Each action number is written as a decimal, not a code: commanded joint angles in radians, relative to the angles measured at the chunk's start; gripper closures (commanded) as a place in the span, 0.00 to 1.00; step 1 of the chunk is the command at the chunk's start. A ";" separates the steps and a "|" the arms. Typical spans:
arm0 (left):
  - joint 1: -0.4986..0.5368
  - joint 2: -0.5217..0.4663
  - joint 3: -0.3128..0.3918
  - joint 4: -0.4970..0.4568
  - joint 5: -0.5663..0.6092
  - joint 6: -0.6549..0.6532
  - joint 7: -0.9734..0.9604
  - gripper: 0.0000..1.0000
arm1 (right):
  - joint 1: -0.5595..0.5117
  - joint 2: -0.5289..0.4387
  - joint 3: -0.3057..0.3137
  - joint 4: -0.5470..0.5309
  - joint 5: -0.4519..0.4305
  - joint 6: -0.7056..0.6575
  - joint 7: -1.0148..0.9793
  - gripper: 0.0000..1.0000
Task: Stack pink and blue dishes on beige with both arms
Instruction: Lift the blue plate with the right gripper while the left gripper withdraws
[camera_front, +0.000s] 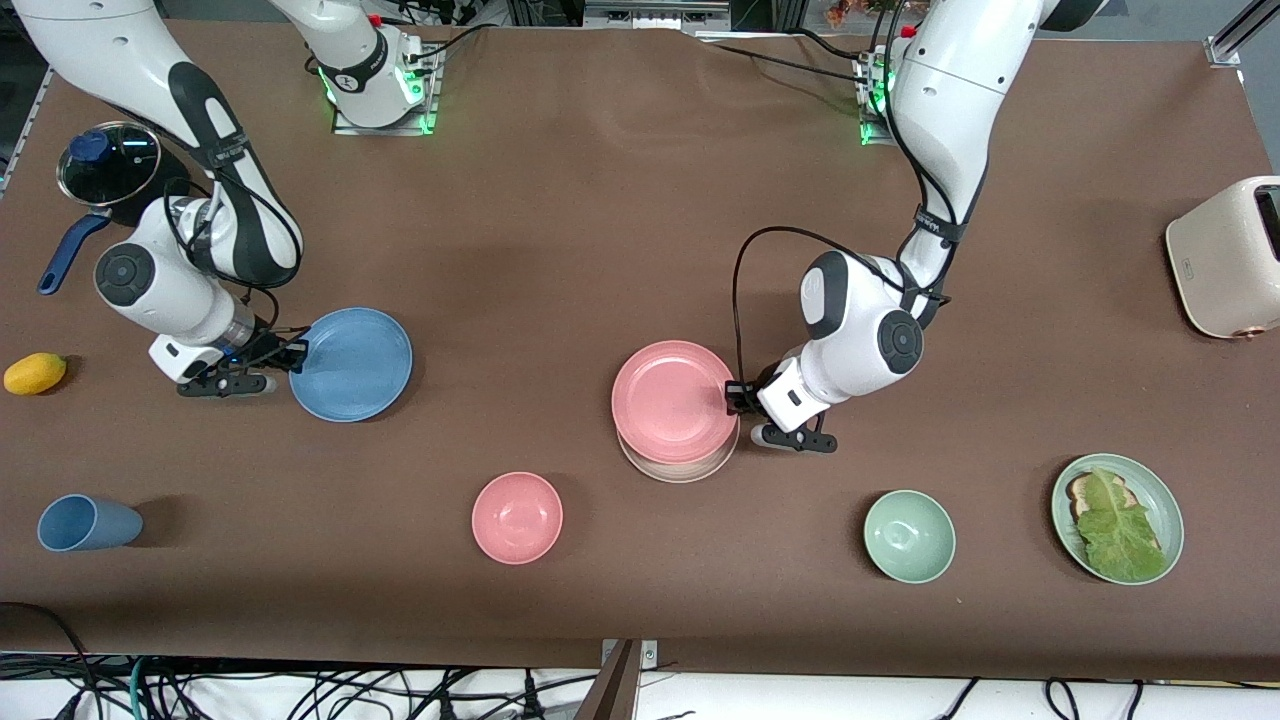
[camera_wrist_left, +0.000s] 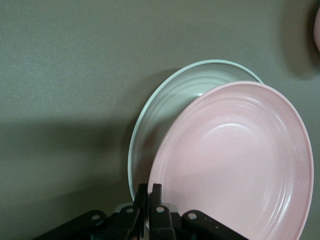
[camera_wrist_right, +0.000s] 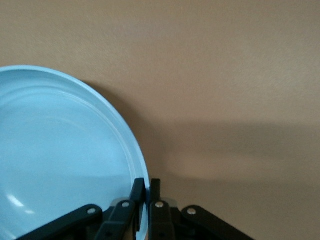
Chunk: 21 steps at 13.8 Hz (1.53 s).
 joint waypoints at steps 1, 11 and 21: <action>-0.011 0.018 0.016 0.042 -0.019 0.003 -0.005 0.60 | -0.006 -0.046 0.023 0.169 0.013 -0.257 -0.016 1.00; 0.032 -0.138 0.166 0.079 -0.013 -0.427 -0.014 0.17 | 0.126 0.029 0.138 0.529 0.135 -0.494 0.100 1.00; 0.175 -0.175 0.253 0.426 0.471 -1.004 -0.004 0.00 | 0.516 0.225 0.132 0.584 0.093 -0.194 0.641 1.00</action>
